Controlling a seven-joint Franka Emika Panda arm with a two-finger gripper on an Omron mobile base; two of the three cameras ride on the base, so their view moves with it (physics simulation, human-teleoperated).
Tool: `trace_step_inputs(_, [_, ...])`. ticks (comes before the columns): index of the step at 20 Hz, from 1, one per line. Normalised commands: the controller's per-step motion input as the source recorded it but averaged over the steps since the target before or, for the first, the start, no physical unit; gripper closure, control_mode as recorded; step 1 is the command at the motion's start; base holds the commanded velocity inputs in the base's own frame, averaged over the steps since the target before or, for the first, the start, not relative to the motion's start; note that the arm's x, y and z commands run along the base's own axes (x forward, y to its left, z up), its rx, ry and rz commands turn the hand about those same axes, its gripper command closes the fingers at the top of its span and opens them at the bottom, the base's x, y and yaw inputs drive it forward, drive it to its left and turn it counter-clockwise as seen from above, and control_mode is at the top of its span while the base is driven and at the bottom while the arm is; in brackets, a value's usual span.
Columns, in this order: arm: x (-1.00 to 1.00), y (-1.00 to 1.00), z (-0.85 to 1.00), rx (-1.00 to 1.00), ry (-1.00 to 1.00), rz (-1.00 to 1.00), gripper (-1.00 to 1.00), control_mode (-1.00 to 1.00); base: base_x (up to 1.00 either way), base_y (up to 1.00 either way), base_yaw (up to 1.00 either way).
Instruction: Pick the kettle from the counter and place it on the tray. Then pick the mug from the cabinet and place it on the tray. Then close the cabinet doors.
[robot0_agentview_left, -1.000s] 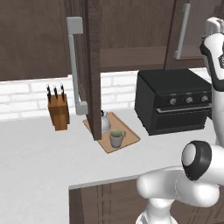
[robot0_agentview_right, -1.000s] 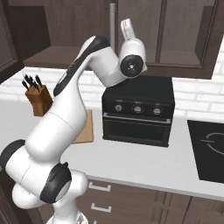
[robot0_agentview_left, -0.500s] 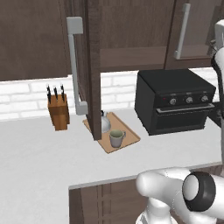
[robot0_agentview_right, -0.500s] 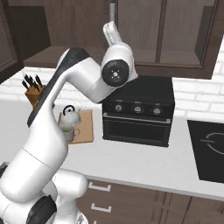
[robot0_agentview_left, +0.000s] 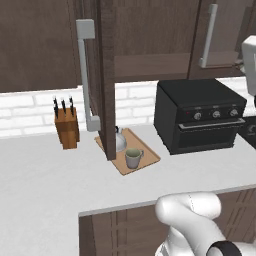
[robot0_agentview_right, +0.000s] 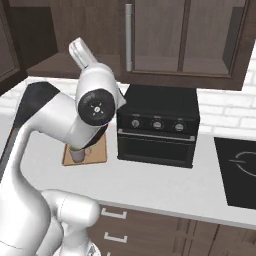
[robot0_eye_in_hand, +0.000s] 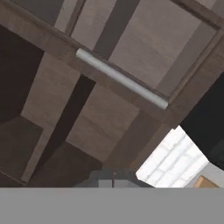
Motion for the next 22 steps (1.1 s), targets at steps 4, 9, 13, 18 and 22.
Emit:
trace_step_inputs(4, [-0.77,1.0,-0.05,-0.1,0.0,0.07,1.0,-1.0,0.0,0.0,0.0])
trace_step_inputs(9, [-0.73,1.0,-0.12,-0.13,0.0,0.0,1.0,-1.0,0.0,0.0,0.0])
trace_step_inputs(13, [-0.62,1.0,-0.22,-0.14,0.0,0.0,1.0,-1.0,0.0,0.0,0.0])
trace_step_inputs(18, [-0.45,1.0,-0.21,-0.08,0.04,0.0,1.0,-1.0,0.0,0.0,0.0])
trace_step_inputs(22, [-0.13,1.0,-0.11,-0.04,0.11,-0.01,1.0,-1.0,0.0,0.0,0.0])
